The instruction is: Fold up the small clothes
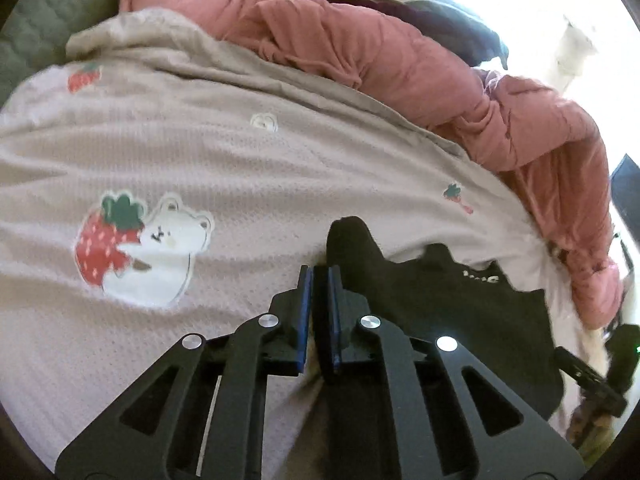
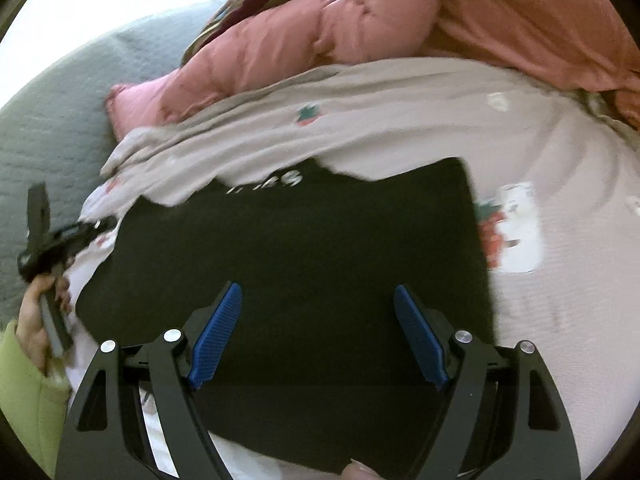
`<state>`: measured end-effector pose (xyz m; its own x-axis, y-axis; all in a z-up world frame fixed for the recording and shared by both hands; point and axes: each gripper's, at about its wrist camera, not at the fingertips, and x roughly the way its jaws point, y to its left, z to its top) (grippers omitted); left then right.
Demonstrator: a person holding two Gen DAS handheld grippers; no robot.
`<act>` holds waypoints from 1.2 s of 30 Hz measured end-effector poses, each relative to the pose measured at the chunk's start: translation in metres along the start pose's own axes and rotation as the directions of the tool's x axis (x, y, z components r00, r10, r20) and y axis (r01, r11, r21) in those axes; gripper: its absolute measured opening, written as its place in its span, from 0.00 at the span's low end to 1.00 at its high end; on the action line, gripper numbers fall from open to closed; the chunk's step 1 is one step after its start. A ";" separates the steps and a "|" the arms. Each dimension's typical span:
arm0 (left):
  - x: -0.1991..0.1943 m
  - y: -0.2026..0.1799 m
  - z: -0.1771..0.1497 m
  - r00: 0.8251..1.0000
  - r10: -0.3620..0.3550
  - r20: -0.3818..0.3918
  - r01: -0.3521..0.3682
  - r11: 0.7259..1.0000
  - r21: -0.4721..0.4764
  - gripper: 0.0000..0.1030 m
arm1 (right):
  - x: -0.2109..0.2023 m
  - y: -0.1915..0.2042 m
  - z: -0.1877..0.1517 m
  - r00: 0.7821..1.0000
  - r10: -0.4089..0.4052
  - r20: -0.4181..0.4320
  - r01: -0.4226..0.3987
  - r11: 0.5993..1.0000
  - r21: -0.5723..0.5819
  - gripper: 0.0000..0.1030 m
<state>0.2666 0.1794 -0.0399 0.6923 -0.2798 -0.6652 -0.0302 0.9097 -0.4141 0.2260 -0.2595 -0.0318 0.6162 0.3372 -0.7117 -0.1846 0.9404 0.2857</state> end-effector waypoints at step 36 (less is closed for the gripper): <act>-0.012 -0.017 -0.053 0.990 0.086 -0.110 -0.086 0.996 0.006 0.14 | 0.051 -0.068 0.044 0.973 -0.225 -0.045 0.228 0.970 0.081 0.19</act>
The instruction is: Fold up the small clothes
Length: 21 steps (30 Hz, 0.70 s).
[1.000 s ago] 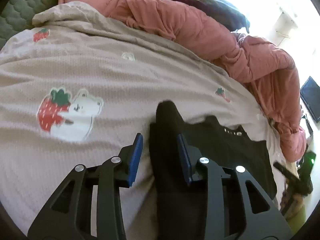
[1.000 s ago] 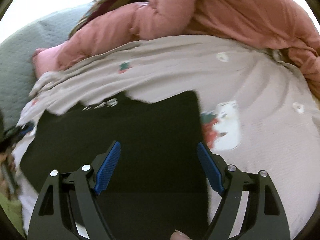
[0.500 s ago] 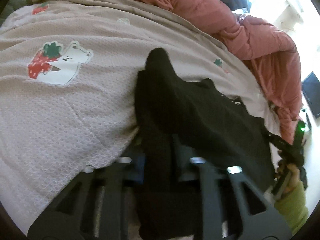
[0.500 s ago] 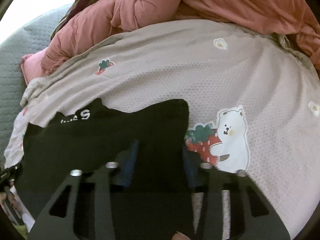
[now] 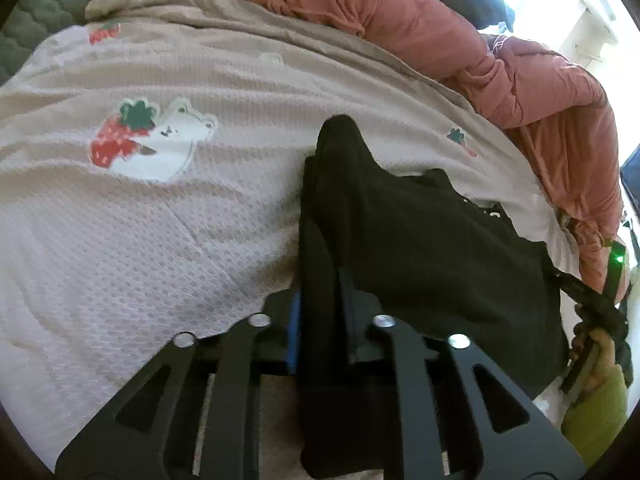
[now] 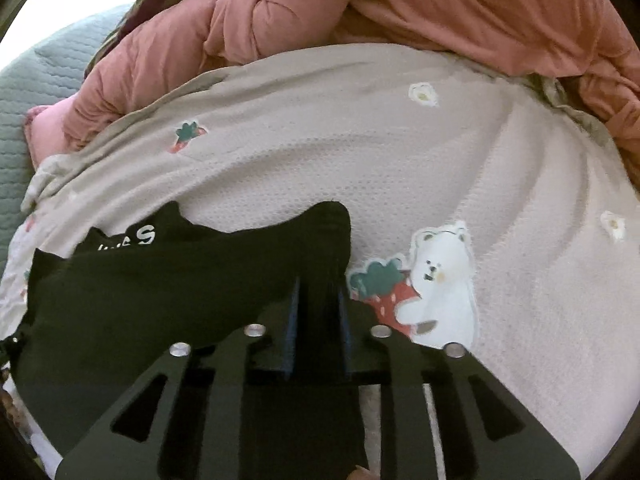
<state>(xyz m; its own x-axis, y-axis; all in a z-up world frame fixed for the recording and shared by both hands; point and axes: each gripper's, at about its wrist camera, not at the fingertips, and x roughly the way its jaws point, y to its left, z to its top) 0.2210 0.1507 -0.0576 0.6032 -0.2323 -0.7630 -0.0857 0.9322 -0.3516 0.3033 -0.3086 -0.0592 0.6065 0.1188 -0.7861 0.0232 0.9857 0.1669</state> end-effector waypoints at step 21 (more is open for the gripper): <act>-0.050 -0.057 -0.021 0.994 0.008 0.111 -0.029 0.982 0.184 0.42 | -0.092 0.051 -0.047 0.990 0.099 0.098 -0.081 0.982 -0.169 0.62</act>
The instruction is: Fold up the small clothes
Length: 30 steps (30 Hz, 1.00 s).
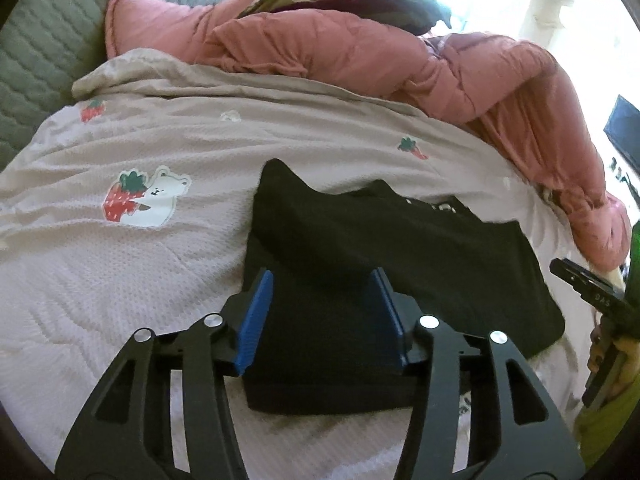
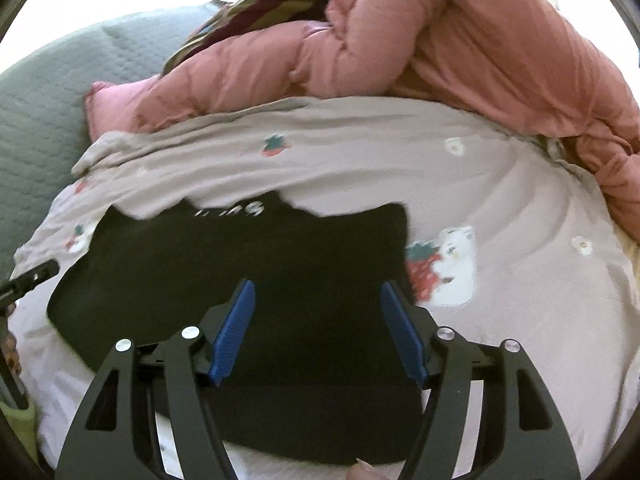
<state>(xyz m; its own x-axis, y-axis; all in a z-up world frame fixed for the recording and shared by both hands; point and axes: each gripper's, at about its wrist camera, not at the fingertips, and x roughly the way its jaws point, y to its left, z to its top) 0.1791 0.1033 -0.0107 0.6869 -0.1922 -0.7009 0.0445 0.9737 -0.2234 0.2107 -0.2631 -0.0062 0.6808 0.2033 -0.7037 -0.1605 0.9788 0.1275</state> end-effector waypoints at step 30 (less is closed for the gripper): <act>-0.004 -0.002 -0.038 0.996 0.074 -0.051 -0.072 0.996 0.047 0.73 | -0.002 0.019 -0.052 0.988 0.063 -0.144 -0.068 0.997 -0.028 0.67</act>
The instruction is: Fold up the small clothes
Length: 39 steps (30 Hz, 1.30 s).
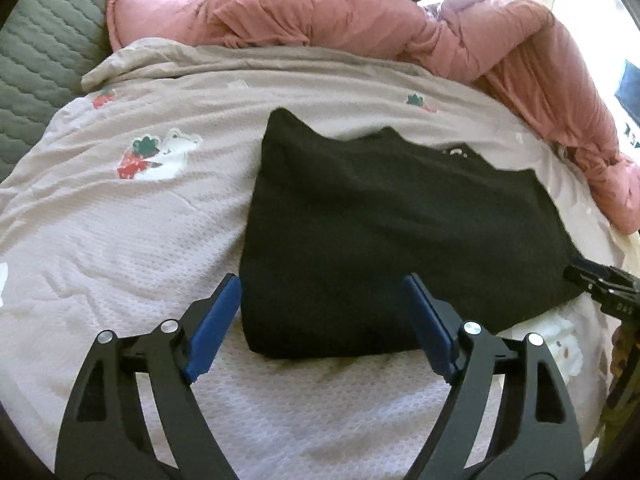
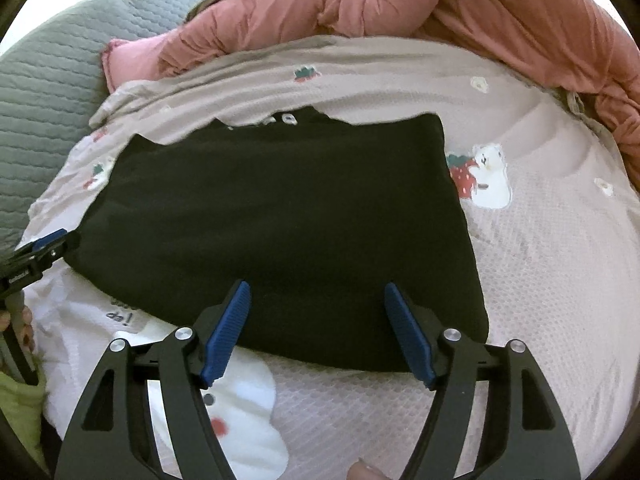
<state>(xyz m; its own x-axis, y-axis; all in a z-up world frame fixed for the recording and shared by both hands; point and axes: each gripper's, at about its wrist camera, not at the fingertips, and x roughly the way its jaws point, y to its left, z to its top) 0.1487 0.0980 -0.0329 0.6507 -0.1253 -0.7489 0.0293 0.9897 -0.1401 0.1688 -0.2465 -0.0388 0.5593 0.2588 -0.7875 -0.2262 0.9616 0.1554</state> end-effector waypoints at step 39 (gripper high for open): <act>0.097 0.079 0.063 0.952 -0.253 -0.171 0.169 0.903 -0.395 0.90 | 0.072 0.243 -0.019 0.988 0.034 0.153 0.087 0.692 -0.717 0.58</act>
<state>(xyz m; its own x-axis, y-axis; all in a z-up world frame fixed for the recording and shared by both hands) 0.2621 0.1687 -0.0761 0.4824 -0.3814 -0.7885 -0.1630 0.8454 -0.5086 0.1393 0.0041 -0.0687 0.6664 0.3024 -0.6815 -0.6796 0.6223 -0.3885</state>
